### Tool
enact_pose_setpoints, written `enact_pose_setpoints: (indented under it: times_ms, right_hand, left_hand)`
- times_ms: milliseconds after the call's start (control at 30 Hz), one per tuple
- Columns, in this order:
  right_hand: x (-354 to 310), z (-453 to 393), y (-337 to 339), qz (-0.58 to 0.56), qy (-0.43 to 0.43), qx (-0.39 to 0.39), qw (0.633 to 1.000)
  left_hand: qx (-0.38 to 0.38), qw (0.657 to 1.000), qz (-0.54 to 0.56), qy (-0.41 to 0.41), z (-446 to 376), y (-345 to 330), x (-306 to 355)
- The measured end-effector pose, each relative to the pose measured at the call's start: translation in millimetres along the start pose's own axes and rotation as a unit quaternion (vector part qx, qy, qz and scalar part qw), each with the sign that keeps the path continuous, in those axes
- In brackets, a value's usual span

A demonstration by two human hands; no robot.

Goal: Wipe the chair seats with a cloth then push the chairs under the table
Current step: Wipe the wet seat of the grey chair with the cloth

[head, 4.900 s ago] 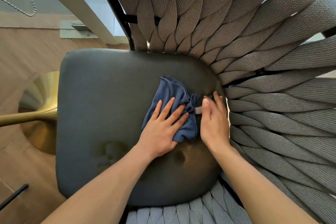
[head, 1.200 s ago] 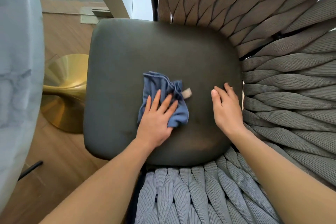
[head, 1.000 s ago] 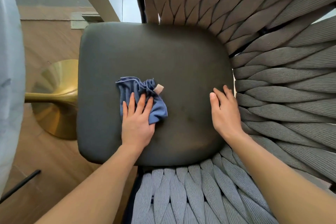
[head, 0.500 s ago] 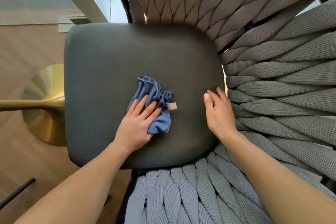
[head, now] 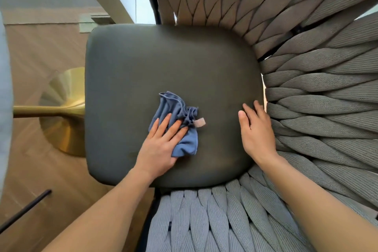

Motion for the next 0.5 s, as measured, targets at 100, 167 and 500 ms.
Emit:
enact_pose_setpoints:
  times_ms: [100, 167, 500]
  right_hand:
    - [-1, 1, -3, 0.000, -0.007, 0.008, 1.000]
    - [-2, 1, -5, 0.004, -0.011, 0.014, 1.000]
    - [-6, 2, -13, 0.012, -0.020, 0.033, 0.999]
  left_hand:
    - [0.016, 0.996, 0.016, 0.087, 18, 7, -28]
    - [0.020, 0.989, 0.032, 0.143, 31, 9, -40]
    - [0.036, 0.863, 0.124, 0.488, 108, -2, -30]
Point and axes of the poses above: each hand's wrist, its own z-axis away from the middle knuckle, its own y-axis out of the back of the hand, x = y × z, the point moved 6 cm from there along -z, towards the middle knuckle, and after that the axes turned 12 degrees about -y, right-handed, at the moved point
